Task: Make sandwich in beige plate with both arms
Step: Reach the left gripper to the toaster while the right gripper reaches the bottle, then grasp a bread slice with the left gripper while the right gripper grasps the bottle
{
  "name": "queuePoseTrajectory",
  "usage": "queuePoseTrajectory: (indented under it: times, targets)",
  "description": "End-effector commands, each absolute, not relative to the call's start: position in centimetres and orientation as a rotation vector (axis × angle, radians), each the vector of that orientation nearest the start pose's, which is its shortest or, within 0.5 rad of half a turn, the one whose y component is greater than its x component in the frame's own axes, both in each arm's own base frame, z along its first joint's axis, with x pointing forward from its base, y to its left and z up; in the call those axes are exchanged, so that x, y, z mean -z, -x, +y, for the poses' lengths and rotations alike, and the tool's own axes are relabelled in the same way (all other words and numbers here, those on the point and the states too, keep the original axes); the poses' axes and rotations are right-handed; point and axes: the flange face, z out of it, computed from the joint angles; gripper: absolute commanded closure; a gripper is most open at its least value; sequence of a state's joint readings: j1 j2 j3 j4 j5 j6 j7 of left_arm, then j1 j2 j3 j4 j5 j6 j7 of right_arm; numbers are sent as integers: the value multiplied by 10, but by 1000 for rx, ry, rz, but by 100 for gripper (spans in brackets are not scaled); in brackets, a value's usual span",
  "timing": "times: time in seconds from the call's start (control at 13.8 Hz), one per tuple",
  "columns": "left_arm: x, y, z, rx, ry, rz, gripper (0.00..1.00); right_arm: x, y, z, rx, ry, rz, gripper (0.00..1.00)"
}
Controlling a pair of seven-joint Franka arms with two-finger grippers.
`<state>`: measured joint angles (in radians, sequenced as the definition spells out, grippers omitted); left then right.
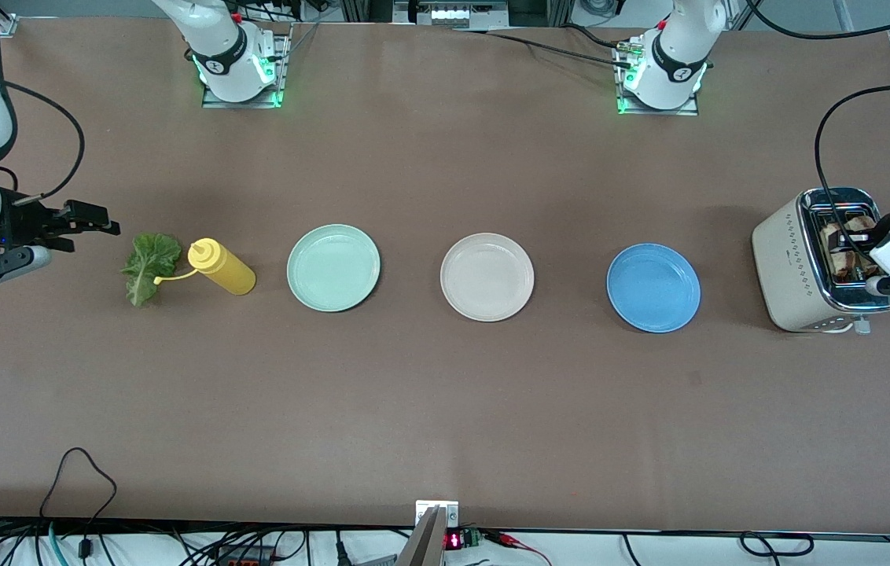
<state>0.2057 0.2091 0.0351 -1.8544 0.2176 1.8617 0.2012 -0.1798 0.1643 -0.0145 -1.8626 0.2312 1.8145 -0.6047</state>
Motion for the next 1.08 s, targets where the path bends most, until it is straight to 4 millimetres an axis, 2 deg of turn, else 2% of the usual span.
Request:
queuePoseTrajectory:
  times: [0.0, 0.29, 0.36, 0.51, 0.79, 1.01]
  targets:
    - [-388, -553, 161, -336, 2942, 102, 46, -390, -556, -103, -33, 2685, -576, 0]
    - [-369, -544, 164, -308, 2948, 109, 49, -357, -540, -118, 148, 2493, -724, 0]
    - [-364, -539, 171, -294, 2952, 96, 53, -350, -536, -121, 188, 2466, -746, 0]
    - [-362, -536, 171, -296, 2953, 95, 77, -339, -530, -129, 307, 2388, -794, 0]
    - [-377, -536, 165, -291, 2951, 88, 98, -303, -530, -136, 432, 2229, -952, 0]
    - [-397, -534, 161, -271, 2945, 89, 99, -279, -529, -135, 485, 2115, -977, 0]
